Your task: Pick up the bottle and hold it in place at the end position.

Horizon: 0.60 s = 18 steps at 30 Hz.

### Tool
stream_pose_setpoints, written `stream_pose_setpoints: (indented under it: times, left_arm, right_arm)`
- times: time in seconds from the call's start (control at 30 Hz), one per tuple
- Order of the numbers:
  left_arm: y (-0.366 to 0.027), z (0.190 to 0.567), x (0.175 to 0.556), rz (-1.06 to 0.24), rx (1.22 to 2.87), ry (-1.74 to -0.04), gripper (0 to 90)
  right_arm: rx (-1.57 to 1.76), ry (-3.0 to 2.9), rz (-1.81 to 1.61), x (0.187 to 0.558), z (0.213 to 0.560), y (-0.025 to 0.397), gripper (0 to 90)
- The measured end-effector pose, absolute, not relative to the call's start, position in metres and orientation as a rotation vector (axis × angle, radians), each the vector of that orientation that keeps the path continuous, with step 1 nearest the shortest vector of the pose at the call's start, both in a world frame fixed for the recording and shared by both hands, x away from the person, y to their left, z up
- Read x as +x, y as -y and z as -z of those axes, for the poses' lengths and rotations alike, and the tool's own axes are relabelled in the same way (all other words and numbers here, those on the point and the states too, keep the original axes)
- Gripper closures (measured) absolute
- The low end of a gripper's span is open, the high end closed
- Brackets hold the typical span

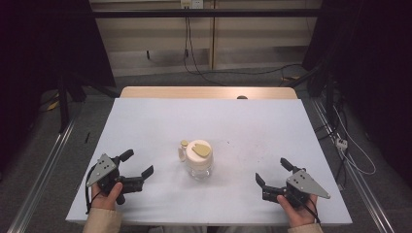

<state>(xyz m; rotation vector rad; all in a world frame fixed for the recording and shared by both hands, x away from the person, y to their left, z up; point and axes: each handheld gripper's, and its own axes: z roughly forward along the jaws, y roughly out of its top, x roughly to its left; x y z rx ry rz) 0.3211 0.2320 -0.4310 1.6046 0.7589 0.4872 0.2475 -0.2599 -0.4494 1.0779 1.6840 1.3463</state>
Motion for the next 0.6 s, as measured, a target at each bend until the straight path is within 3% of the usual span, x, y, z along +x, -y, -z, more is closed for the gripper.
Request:
stream_pose_setpoints:
  times: [0.6]
  left_arm:
    - [-0.211,0.424,0.316,-0.486,1.604,-0.693,2.8]
  right_arm:
    - [1.058,-1.685,-1.333,0.248,0.448,0.256,2.2]
